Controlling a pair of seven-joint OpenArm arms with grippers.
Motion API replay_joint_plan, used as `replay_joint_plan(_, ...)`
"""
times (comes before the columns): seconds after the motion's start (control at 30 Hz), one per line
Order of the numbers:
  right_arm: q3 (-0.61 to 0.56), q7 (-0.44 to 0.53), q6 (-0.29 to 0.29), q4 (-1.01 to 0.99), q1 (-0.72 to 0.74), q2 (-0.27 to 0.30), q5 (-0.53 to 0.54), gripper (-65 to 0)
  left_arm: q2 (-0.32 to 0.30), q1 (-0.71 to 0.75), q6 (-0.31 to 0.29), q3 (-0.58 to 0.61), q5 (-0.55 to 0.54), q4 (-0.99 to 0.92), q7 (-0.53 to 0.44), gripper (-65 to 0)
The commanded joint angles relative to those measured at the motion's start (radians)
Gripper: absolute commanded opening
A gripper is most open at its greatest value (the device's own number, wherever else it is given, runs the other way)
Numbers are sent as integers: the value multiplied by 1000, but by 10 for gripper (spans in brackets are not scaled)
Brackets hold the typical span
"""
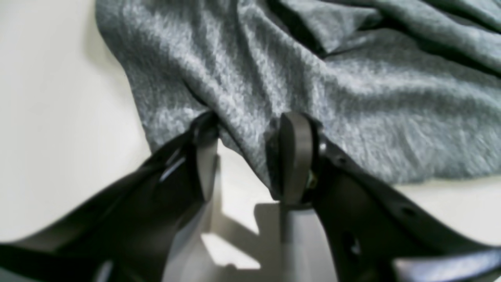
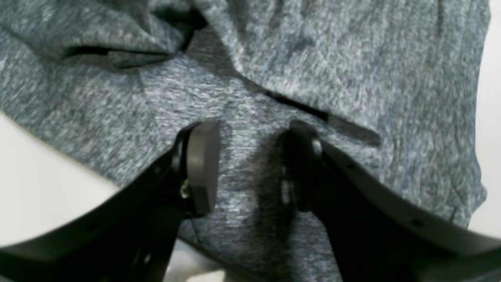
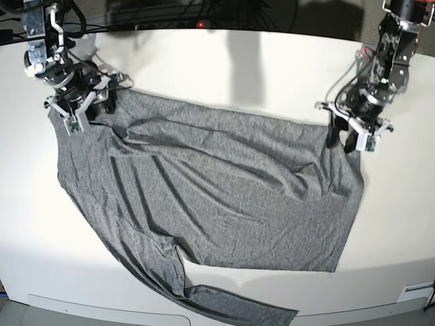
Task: Fold the T-shirt properly
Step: 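Drag the shirt with both grippers to spread it flat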
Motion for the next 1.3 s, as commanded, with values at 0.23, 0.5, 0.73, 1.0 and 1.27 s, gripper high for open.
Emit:
replay_joint_plan(0.23, -5, -122, 3, -1, -51, 23, -82, -361, -61, 222, 34, 20, 61, 56, 659, -401)
replay_joint_plan(0.5, -5, -122, 2, 0, -147, 111, -82, -361, -68, 347, 81, 20, 117, 96, 659, -401)
replay_joint_plan(0.73, -5, -142, 2, 2, -166, 127, -71, -361, -68, 451, 145, 19, 185, 162, 659, -401)
replay_joint_plan(1.0, -5, -145, -9, 89, -257, 127, -71, -361, -68, 501, 193, 20, 271, 222, 659, -401)
replay_joint_plan(1.27, -5, -149, -53, 137, -310, 127, -105, -361, -68, 520, 193, 20, 272, 275, 709, -401)
